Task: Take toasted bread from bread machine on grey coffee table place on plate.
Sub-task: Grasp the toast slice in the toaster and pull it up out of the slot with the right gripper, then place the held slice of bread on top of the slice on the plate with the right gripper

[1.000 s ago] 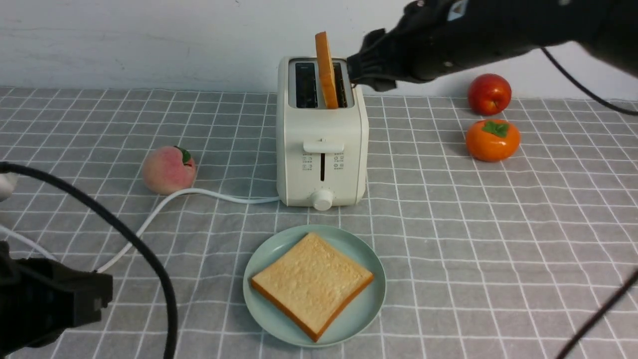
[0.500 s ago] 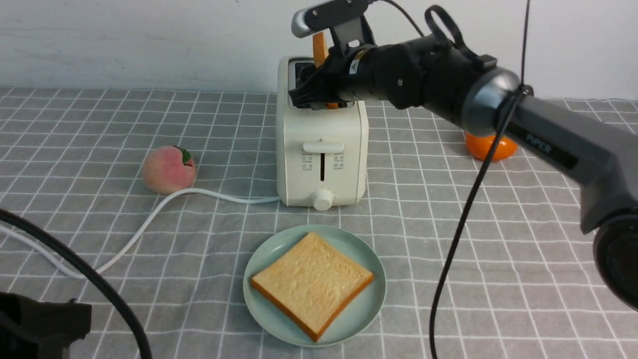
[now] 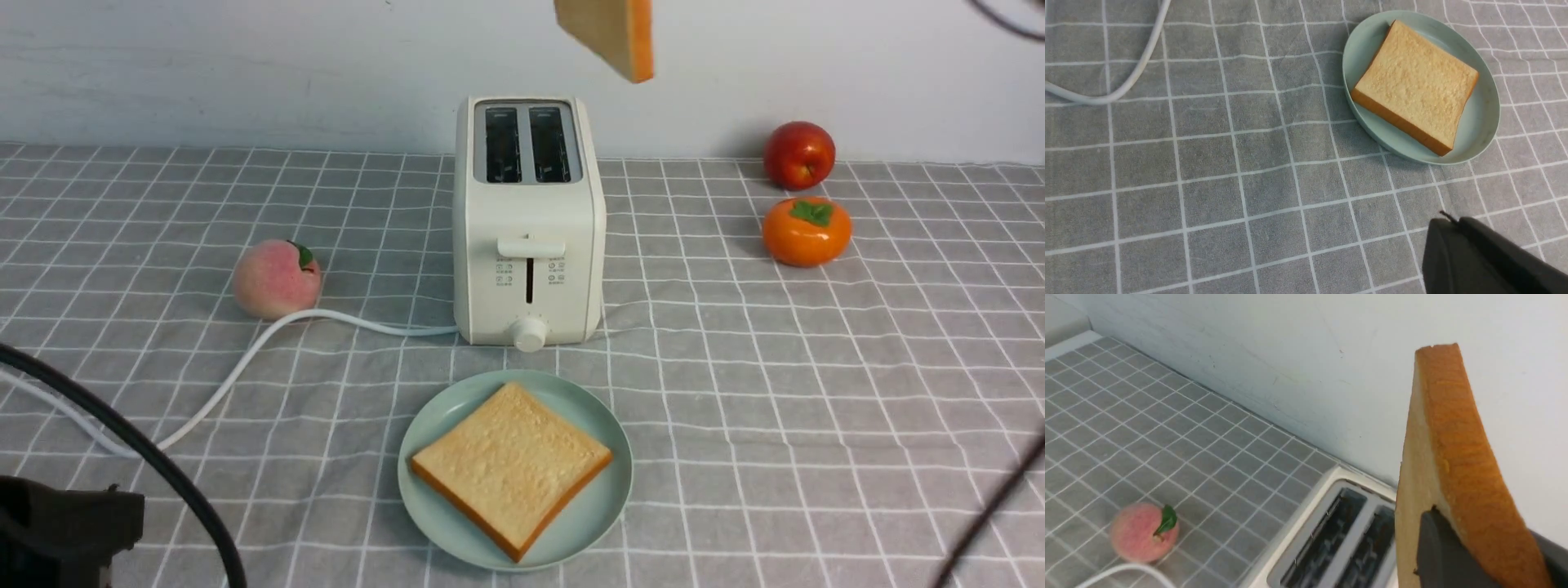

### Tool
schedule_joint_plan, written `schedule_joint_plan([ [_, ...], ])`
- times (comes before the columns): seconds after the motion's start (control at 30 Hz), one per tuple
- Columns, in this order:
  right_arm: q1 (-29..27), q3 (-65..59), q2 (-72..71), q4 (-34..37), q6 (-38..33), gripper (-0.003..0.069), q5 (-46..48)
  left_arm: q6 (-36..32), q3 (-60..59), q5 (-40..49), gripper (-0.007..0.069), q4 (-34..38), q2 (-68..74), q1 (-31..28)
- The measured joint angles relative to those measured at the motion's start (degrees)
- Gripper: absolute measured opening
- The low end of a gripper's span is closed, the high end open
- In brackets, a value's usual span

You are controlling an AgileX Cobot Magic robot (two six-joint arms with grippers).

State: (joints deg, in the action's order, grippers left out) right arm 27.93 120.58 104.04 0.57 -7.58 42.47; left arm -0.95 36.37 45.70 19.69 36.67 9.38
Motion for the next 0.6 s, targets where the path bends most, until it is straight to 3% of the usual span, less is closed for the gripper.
schedule_joint_plan([
  [0.1, -1.8, 0.1, -6.8, 2.9, 0.8, 0.0106, 18.7, 0.0, 0.0, -1.5, -0.0014, 0.0, 0.0, 0.0],
  [0.2, -4.0, -0.9, -7.4, 9.4, -0.6, 0.0106, 28.3, 0.0, 0.0, -3.0, -0.0014, -0.1, 0.0, 0.0],
  [0.3, -5.6, -4.4, -7.3, 17.7, -3.4, 0.0106, 29.3, 0.0, 0.0, -4.0, -0.0014, -0.1, 0.0, 0.0],
  [0.47, -6.8, -21.9, -5.6, 41.6, -14.8, 0.0106, 28.8, 0.0, 0.0, -4.6, -0.0014, -0.1, 0.0, 0.0],
  [0.6, -6.9, -32.9, -1.8, 51.3, -23.0, 0.0106, 22.3, 0.0, 0.0, -4.5, -0.0014, -0.2, 0.0, 0.0],
])
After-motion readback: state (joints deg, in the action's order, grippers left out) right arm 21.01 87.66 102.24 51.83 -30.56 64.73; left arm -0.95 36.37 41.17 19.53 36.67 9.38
